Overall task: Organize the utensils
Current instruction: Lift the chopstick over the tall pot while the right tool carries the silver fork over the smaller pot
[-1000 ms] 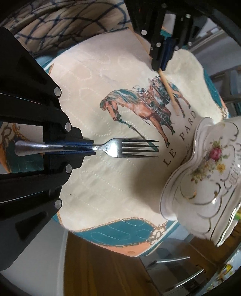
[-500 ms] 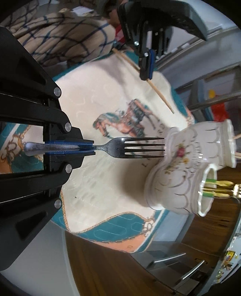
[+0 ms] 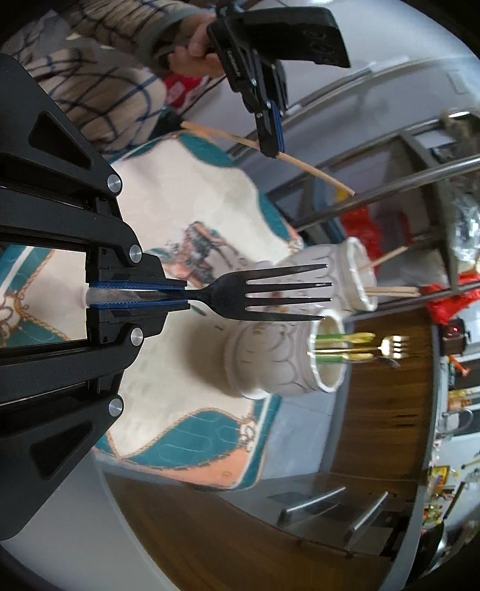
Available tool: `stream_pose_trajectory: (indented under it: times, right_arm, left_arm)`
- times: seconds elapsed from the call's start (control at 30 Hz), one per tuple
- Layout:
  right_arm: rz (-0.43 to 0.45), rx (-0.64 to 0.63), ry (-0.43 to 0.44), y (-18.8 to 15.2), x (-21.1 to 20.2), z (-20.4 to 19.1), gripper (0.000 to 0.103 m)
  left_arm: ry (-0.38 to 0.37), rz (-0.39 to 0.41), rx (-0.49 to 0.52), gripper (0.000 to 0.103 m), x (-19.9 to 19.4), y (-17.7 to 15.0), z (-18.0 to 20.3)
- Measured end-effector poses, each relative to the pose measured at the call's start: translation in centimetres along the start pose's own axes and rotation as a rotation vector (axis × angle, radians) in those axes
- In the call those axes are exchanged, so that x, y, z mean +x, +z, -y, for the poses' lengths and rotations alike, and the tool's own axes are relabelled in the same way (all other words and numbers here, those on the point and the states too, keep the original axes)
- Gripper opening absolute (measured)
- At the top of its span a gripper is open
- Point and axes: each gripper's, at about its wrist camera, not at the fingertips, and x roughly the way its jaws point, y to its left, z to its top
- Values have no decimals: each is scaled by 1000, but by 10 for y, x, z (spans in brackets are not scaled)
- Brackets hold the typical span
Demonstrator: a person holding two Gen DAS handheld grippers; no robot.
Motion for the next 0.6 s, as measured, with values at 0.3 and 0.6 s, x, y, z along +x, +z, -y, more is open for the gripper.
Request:
stream_pose_trajectory:
  times: [0.3,0.6]
  right_arm:
    - [117,-6,2,20,-8,-4,6]
    - [302,-33,-4,59,-26,-5,6]
  left_arm:
    - [20,146,-32,5,-2,25,-3]
    - [46,334,-105,5,1,66,-24]
